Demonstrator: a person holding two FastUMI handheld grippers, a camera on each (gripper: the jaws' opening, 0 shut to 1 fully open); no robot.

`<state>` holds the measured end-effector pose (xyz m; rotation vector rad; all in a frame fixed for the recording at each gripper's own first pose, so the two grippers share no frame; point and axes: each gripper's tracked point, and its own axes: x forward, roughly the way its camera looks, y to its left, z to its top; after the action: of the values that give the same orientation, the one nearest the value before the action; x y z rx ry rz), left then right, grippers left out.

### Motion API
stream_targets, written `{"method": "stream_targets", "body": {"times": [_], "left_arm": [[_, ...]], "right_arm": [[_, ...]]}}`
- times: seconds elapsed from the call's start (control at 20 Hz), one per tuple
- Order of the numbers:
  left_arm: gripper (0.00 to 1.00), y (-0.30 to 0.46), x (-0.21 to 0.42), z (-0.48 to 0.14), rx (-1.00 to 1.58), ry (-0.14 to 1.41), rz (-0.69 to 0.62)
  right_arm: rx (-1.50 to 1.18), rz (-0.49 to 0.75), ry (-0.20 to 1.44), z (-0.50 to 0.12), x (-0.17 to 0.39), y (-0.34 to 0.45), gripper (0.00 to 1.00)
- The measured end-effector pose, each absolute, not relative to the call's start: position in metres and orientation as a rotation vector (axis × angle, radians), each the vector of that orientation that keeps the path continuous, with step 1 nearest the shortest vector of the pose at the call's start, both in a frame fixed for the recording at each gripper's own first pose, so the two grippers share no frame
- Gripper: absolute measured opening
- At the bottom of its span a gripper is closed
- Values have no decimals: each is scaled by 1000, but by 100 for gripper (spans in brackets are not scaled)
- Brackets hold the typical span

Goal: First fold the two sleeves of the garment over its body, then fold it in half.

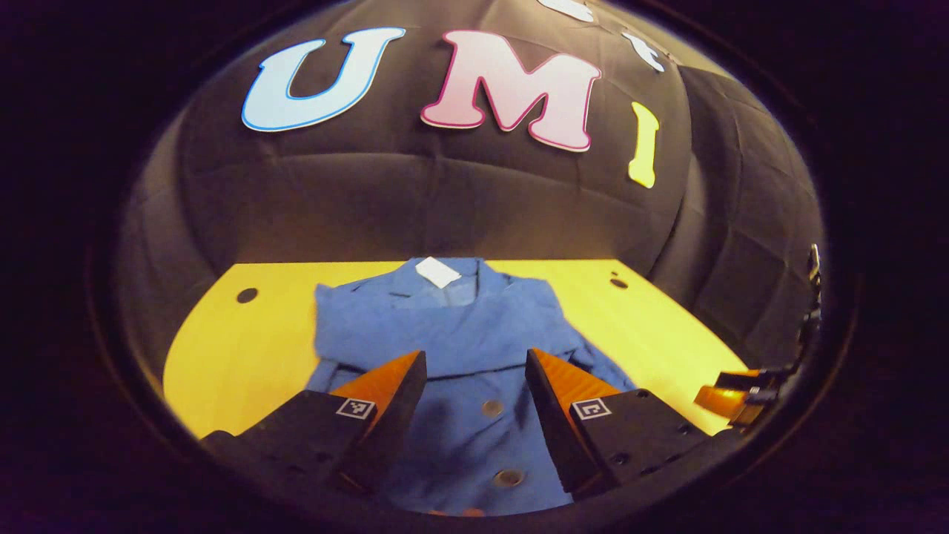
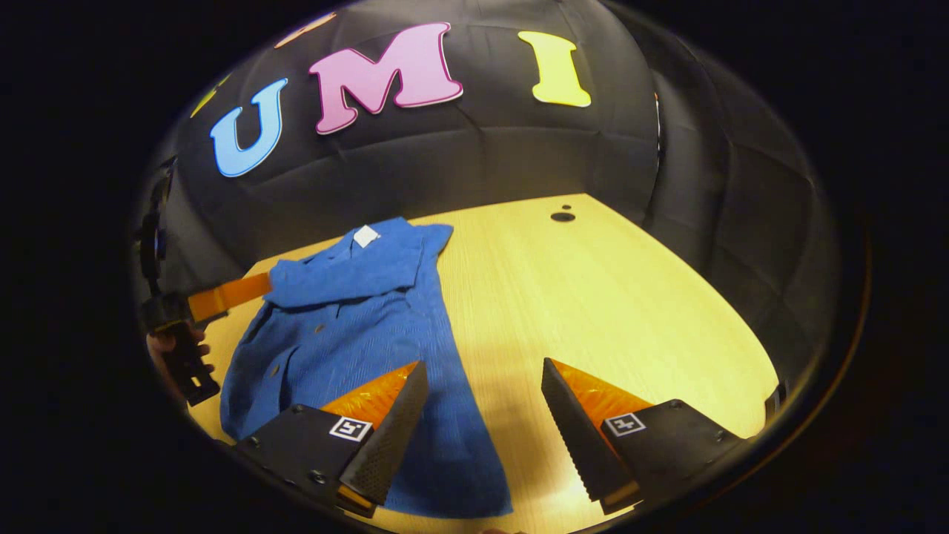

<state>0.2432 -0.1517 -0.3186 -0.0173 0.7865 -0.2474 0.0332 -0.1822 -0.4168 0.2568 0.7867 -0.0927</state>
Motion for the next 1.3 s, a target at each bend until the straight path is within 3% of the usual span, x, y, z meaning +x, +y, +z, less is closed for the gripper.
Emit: {"method": "stream_targets", "body": {"times": [0.2,0.4,0.55,0.95,1.0,1.05,1.1,1.25,1.3], "left_arm": [[79,-65,132,-347,28,947,-130],[80,-30,42,-370,5,1084,-34],[79,-38,23,-377,-69,1102,-26],[80,-65,36,-388,-61,1094,-51],[79,-74,38,-387,-53,1094,-68],[78,-79,39,-390,-40,1100,-78],[74,-88,43,-389,-41,1096,-97],[33,-107,49,-385,-60,1095,-98],[19,-112,51,-385,-91,1096,-84]], "right_arm": [[280,-113,915,-436,-18,-159,98],[240,-128,1003,-451,-51,-148,98],[219,-150,1057,-462,-68,-146,99],[158,-161,1006,-465,-60,-152,99],[158,-150,1015,-463,-60,-150,87],[164,-145,1019,-465,-58,-147,89],[176,-136,1028,-467,-54,-143,70],[191,-102,1044,-468,-46,-135,22],[174,-68,1054,-467,-46,-133,21]]}}
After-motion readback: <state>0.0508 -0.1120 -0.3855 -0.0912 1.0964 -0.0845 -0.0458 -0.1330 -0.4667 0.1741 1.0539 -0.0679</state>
